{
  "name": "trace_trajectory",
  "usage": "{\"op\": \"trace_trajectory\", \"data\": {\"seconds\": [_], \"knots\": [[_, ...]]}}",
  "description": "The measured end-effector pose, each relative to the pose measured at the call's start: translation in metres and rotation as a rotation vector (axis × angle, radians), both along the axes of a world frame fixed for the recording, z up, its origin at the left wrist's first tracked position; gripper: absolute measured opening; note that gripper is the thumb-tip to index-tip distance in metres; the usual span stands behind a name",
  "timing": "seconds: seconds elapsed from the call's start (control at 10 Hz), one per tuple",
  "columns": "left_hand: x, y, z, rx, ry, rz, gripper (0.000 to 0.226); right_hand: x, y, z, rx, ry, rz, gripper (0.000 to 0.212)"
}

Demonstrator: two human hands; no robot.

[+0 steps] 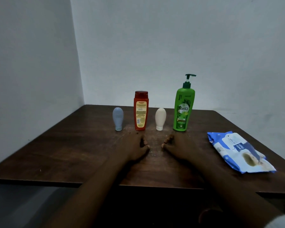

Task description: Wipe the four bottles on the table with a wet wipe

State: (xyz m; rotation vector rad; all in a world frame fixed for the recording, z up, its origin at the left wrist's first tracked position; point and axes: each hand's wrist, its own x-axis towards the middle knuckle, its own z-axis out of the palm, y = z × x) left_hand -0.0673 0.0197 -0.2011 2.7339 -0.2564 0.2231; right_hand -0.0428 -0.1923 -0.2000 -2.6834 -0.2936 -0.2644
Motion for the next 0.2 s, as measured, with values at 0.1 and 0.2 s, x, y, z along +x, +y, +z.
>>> {"op": "trace_trajectory", "data": {"seconds": [0.1,0.2], "knots": [[0.013,0.004,0.025,0.05,0.226,-0.032,0.021,0.008,-0.001,0.021,0.034,0.045,-0.002,0.021],[0.02,0.005,0.052,0.085,0.208,-0.02,0.032,0.012,-0.004,0.045,0.095,-0.063,0.007,0.026]]}}
